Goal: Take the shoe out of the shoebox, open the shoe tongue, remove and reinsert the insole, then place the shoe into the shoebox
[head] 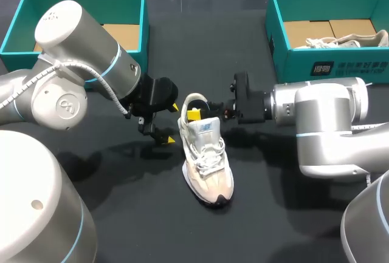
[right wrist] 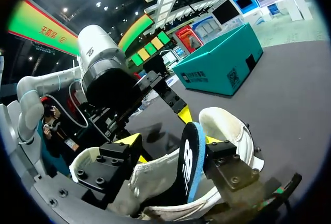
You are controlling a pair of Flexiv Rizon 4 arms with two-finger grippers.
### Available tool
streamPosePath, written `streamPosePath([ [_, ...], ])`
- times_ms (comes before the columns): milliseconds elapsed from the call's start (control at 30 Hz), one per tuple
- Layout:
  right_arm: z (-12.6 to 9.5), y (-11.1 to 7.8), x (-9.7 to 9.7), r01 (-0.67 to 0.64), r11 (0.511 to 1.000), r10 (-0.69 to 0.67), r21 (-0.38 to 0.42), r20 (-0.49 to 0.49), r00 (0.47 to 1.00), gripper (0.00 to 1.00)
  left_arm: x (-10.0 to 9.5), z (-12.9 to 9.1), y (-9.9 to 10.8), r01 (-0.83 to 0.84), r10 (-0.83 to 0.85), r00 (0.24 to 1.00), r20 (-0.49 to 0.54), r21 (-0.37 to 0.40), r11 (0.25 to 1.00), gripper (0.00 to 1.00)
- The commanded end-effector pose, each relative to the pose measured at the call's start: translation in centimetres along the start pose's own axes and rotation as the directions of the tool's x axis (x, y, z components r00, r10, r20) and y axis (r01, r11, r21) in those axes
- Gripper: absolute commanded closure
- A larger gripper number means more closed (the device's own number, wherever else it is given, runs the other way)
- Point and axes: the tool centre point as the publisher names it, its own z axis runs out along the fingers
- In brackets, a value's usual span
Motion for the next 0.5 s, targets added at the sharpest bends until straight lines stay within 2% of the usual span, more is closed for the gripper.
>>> streamPosePath([
  [33, -0.3, 0.5, 0.5, 0.009, 1.0, -0.009, 0.021, 0.016, 1.0, 0.19, 0.1, 0.0, 0.0, 0.0, 0.0, 1.0, 0.002, -0.002, 1.0, 0.0],
  [333, -1.5, 1.0, 1.1, 0.013, 0.999, -0.018, 0.051, 0.087, 0.996, 0.24, 0.1, 0.0, 0.0, 0.0, 0.0, 1.0, 0.002, -0.002, 1.0, 0.0],
  [500, -2.2, 1.2, 1.3, 0.003, 0.997, -0.012, 0.072, 0.123, 0.992, 0.23, 0.1, 0.0, 0.0, 0.0, 0.0, 1.0, 0.002, -0.002, 1.0, 0.0],
])
